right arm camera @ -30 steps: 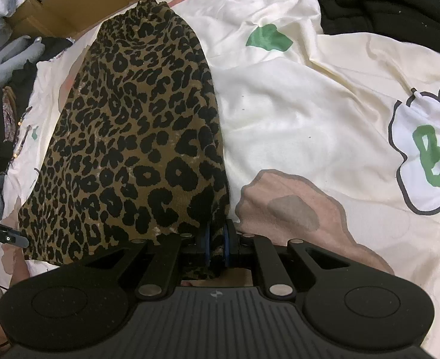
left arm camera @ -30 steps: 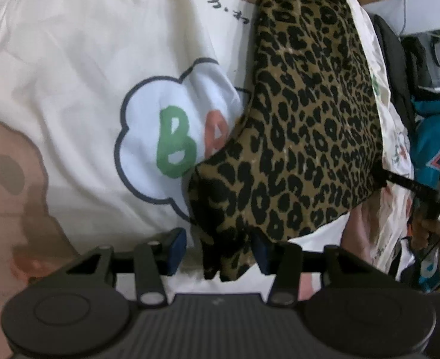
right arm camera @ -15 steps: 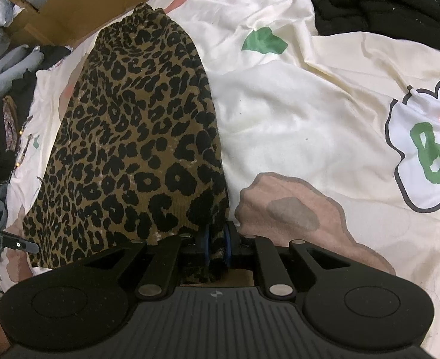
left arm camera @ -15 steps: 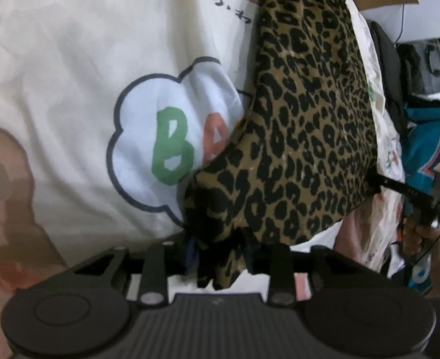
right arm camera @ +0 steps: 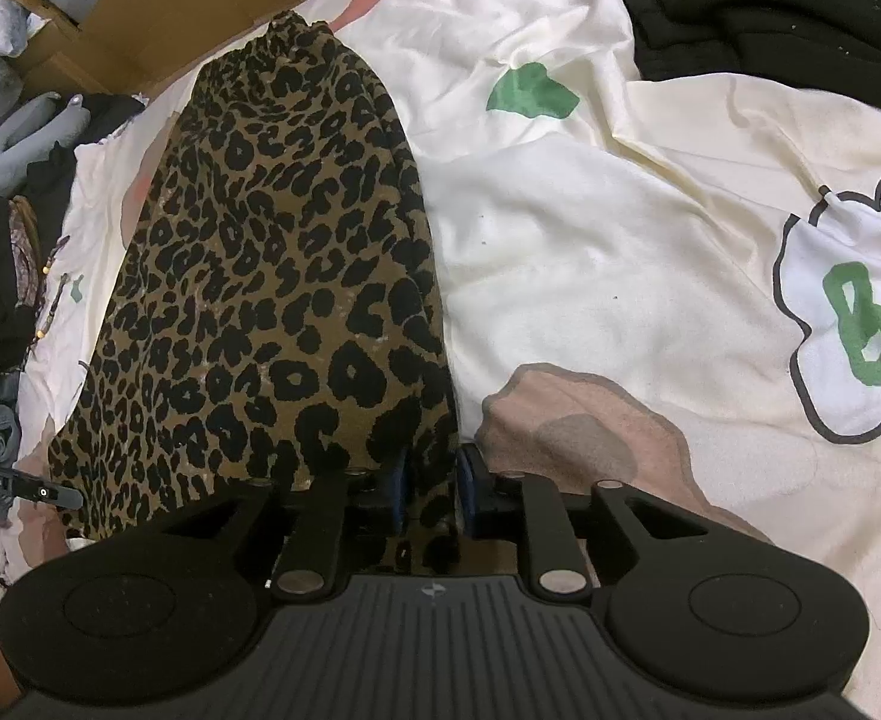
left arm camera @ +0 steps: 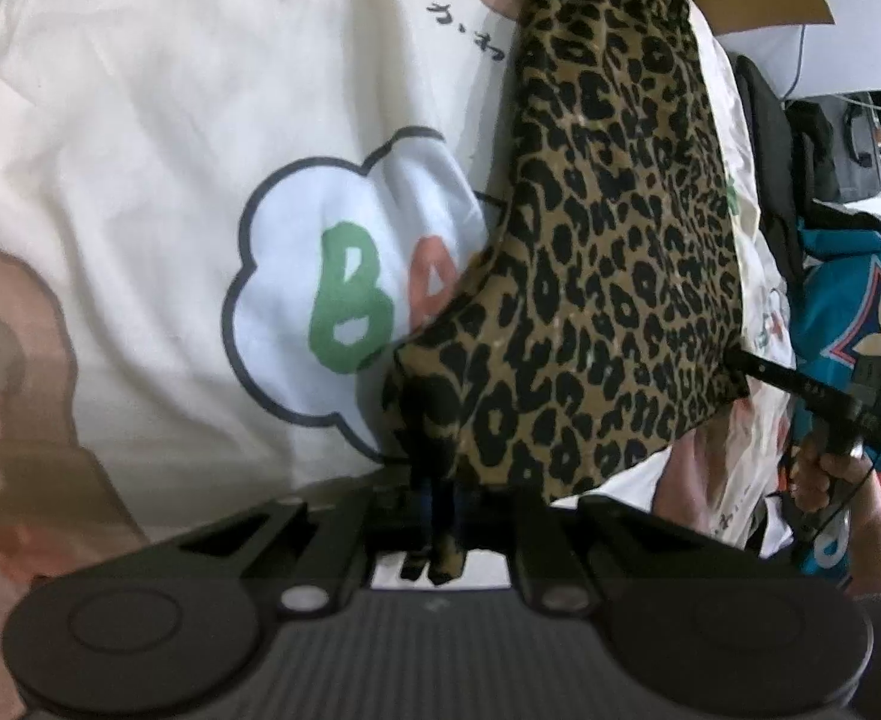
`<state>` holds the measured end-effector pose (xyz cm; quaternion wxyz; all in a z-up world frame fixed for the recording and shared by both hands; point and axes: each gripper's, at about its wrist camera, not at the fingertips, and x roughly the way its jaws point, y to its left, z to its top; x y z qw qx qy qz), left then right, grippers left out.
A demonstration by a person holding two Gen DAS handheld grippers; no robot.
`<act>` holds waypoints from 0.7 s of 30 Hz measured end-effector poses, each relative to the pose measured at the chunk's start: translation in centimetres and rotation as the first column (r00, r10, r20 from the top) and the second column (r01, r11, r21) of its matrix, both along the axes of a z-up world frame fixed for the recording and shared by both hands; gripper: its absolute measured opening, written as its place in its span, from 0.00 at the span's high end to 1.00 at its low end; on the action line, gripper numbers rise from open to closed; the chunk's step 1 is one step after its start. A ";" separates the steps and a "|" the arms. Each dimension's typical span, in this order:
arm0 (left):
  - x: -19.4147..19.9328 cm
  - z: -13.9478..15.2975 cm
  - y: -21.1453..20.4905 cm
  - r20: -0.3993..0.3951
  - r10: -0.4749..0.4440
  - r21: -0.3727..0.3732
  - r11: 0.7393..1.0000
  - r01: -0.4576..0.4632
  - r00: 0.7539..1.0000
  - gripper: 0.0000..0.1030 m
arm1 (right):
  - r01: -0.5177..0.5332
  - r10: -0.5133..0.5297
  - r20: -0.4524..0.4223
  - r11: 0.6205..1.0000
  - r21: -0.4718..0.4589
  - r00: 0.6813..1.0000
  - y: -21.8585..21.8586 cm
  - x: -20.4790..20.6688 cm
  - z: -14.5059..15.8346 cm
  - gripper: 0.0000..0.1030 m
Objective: Fold clothes
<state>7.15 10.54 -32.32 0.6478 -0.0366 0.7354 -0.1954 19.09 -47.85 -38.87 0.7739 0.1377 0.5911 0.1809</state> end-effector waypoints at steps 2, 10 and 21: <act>0.1 -0.2 -0.2 -0.003 -0.002 0.006 1.000 0.002 1.000 0.94 | 0.002 -0.002 -0.007 1.000 0.013 1.000 -0.2 -0.1 -0.2 0.66; 0.3 -1.1 -1.0 -0.002 -0.015 0.037 0.999 0.015 1.000 0.93 | -0.010 0.012 -0.051 0.999 0.044 0.999 0.0 0.5 -1.3 0.65; 0.2 -1.1 -0.9 0.003 -0.006 0.032 0.999 0.006 1.000 0.91 | -0.008 0.017 -0.070 0.991 0.131 0.997 -0.7 0.4 -1.2 0.88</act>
